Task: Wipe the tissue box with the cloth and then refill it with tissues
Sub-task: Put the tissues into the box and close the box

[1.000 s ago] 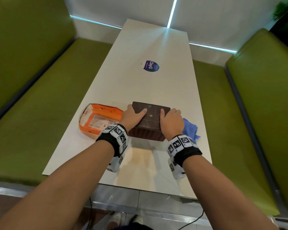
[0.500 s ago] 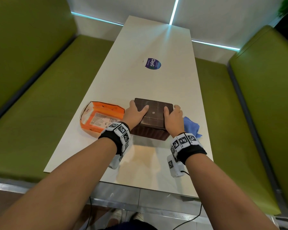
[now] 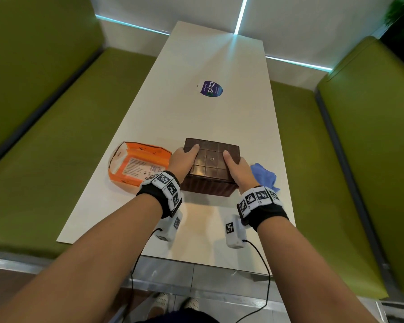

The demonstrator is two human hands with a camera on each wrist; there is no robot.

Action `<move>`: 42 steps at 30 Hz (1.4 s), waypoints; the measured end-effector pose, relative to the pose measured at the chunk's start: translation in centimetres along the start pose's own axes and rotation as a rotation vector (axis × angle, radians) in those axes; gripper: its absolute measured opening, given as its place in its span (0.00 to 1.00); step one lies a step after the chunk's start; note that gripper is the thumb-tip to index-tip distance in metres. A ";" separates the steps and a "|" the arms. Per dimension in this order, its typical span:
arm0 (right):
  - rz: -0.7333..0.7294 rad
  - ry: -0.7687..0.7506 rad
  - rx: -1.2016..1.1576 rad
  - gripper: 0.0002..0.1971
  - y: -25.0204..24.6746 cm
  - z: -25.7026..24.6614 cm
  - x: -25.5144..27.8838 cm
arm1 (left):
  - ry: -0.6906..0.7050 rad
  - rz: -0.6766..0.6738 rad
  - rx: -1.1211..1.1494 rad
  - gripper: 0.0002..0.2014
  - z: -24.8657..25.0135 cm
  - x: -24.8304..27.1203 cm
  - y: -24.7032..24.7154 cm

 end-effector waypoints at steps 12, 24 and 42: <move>-0.129 -0.083 -0.046 0.23 -1.2 -0.7 0.6 | 0.087 -0.061 0.018 0.29 0.2 0.6 -0.1; -0.053 -0.212 0.062 0.26 -0.3 -0.9 2.2 | 0.006 -0.040 0.035 0.48 -1.8 -0.8 0.1; -0.338 0.069 -0.592 0.31 -3.3 1.5 5.5 | 0.125 -0.134 0.371 0.27 4.4 7.9 -0.6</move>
Point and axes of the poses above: each hand's wrist, its own x-axis away from the middle knuckle, its own y-axis out of the palm, z = x × y, the point moved 3 cm from there along -x, towards the middle knuckle, and after that the axes turned 8 degrees about y, right-handed, at the moved point
